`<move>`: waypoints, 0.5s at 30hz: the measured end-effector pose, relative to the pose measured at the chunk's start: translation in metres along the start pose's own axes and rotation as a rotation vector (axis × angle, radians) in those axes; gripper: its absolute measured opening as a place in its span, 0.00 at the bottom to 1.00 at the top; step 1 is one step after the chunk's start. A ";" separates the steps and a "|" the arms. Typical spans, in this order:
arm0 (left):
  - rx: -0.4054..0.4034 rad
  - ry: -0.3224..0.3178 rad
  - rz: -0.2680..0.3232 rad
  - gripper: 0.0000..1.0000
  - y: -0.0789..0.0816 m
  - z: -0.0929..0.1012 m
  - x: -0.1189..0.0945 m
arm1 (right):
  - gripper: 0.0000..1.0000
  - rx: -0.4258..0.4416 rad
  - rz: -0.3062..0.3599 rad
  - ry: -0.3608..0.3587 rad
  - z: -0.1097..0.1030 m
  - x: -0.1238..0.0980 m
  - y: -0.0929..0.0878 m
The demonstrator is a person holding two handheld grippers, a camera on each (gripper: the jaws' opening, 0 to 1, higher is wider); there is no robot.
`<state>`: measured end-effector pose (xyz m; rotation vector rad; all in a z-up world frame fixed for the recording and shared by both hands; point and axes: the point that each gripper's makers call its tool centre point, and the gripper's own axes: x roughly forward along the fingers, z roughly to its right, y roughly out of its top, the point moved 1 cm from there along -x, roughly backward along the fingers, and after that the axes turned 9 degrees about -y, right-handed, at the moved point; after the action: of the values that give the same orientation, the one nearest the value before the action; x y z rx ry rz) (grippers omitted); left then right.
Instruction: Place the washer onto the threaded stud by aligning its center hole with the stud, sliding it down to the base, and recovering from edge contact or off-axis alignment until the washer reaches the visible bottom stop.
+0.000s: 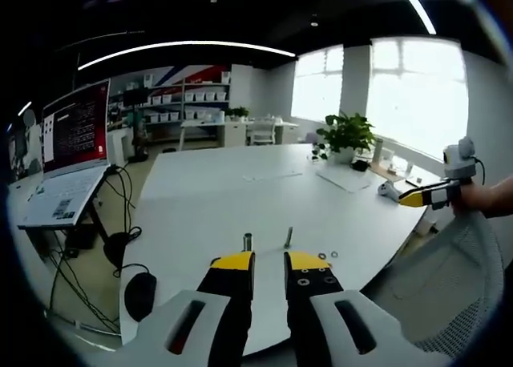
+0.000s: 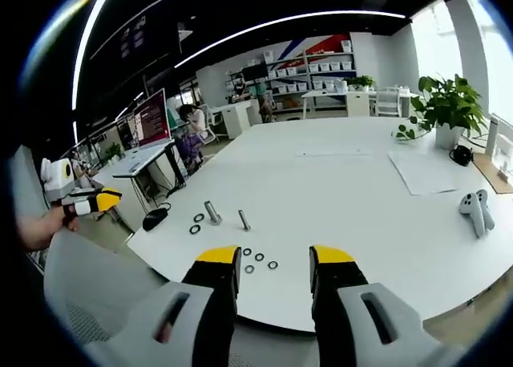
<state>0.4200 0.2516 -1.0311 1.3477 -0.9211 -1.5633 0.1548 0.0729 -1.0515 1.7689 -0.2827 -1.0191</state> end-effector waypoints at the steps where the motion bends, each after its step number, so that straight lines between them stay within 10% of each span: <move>1: 0.000 0.001 0.000 0.12 0.000 0.000 0.000 | 0.37 0.000 -0.002 0.002 0.000 0.001 0.000; 15: 0.001 -0.031 -0.036 0.12 -0.006 0.006 0.003 | 0.36 -0.002 -0.016 0.000 0.003 0.002 -0.004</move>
<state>0.4133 0.2513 -1.0367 1.3510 -0.9214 -1.6146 0.1533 0.0714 -1.0563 1.7719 -0.2680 -1.0299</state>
